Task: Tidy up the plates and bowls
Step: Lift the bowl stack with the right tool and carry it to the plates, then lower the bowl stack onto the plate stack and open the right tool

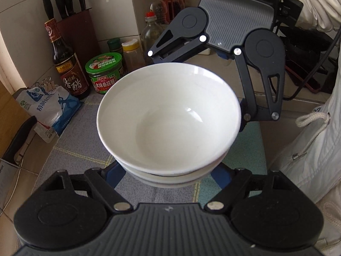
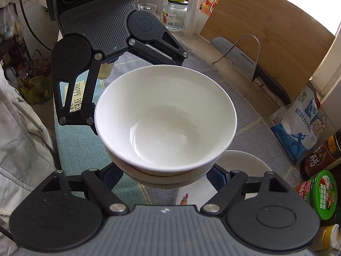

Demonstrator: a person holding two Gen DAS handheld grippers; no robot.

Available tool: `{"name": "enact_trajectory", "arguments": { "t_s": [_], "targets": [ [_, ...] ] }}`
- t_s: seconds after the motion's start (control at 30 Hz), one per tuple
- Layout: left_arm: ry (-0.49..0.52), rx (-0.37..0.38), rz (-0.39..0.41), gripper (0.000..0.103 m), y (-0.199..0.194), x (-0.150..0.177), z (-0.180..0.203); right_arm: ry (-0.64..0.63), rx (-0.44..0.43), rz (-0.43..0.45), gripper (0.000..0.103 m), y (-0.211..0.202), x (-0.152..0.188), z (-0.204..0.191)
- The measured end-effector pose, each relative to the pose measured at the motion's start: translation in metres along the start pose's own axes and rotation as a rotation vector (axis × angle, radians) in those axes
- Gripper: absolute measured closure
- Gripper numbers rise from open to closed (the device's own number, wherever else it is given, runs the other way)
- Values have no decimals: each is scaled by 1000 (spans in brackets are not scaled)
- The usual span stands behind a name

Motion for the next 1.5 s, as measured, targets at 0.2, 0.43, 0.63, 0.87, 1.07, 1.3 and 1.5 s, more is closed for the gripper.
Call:
{"name": "enact_trajectory", "arguments": {
  "t_s": [0.2,0.43,0.63,0.87,1.07,1.3,1.5],
  "targets": [
    [51,17,11,18,33,-28,-14,39,47,-9,15,-8,22,33],
    [60,49,6,18,70,-43,-24,73,72,-32,15,-4,43,62],
    [50,66,-6,18,92,-47,-30,94,61,-47,15,4,57,75],
    [25,76,-5,18,104,-49,-37,114,41,-47,15,12,61,87],
    [-5,83,-3,17,105,-49,-40,136,31,-45,13,14,61,92],
    [24,1,17,13,99,-47,-31,146,49,-32,1,13,61,88],
    [-45,-103,117,7,62,-38,-26,208,149,-38,0,-1,60,78]
  ]
}}
Point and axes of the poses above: each gripper's, at about its wrist camera, not at the fingertips, and y roughly the way its jaws point, z to its right, x to its underside, the point moved 4 cm from there along y, roughly the way its jaws point, and after that the axes turned 7 degrees about y, right-handed, at the moved point
